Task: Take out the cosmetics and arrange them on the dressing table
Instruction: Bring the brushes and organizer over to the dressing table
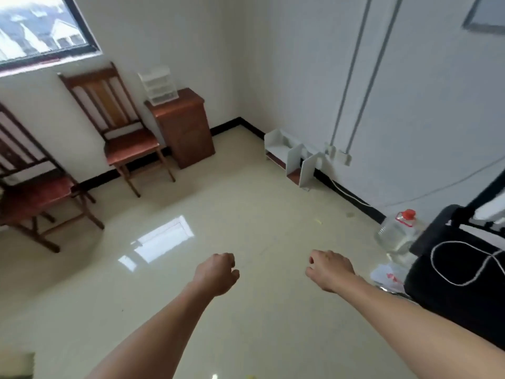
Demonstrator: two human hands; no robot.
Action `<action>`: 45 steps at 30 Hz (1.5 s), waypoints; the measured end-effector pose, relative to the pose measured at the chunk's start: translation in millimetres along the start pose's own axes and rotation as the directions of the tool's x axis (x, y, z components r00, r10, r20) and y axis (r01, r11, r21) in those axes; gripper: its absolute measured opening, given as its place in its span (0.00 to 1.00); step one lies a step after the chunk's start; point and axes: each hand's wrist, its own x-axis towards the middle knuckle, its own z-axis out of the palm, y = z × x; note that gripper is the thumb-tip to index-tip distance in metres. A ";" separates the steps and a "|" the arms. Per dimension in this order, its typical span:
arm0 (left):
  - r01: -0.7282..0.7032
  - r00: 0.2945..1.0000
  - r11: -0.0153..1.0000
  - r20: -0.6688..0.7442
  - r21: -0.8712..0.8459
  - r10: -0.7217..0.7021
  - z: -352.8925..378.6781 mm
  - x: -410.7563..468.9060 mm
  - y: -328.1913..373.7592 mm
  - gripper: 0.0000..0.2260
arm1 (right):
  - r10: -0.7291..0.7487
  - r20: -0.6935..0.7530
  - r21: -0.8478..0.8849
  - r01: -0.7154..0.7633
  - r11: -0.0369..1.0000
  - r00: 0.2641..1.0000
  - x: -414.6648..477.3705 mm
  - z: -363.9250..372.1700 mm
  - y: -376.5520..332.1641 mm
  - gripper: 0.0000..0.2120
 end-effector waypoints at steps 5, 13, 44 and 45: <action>0.174 0.984 0.983 0.043 -0.052 -0.172 -20.7 90.9 -87.3 0.14 | -0.160 0.043 -0.109 0.164 0.980 0.986 129.7 -29.8 -81.0 0.16; 0.229 0.972 0.973 0.045 0.024 -0.230 -122.3 267.8 -192.5 0.13 | -0.258 0.013 -0.182 0.256 0.949 0.966 319.9 -107.5 -204.3 0.15; 0.396 0.868 0.906 -0.259 -0.152 -0.423 -532.8 859.6 -392.5 0.10 | -0.639 -0.147 -0.398 0.546 0.737 0.755 1000.8 -486.2 -547.5 0.13; 0.391 0.869 0.908 -0.265 -0.150 -0.418 -544.0 875.8 -407.4 0.10 | -0.631 -0.148 -0.393 0.541 0.744 0.761 1016.1 -492.0 -563.5 0.13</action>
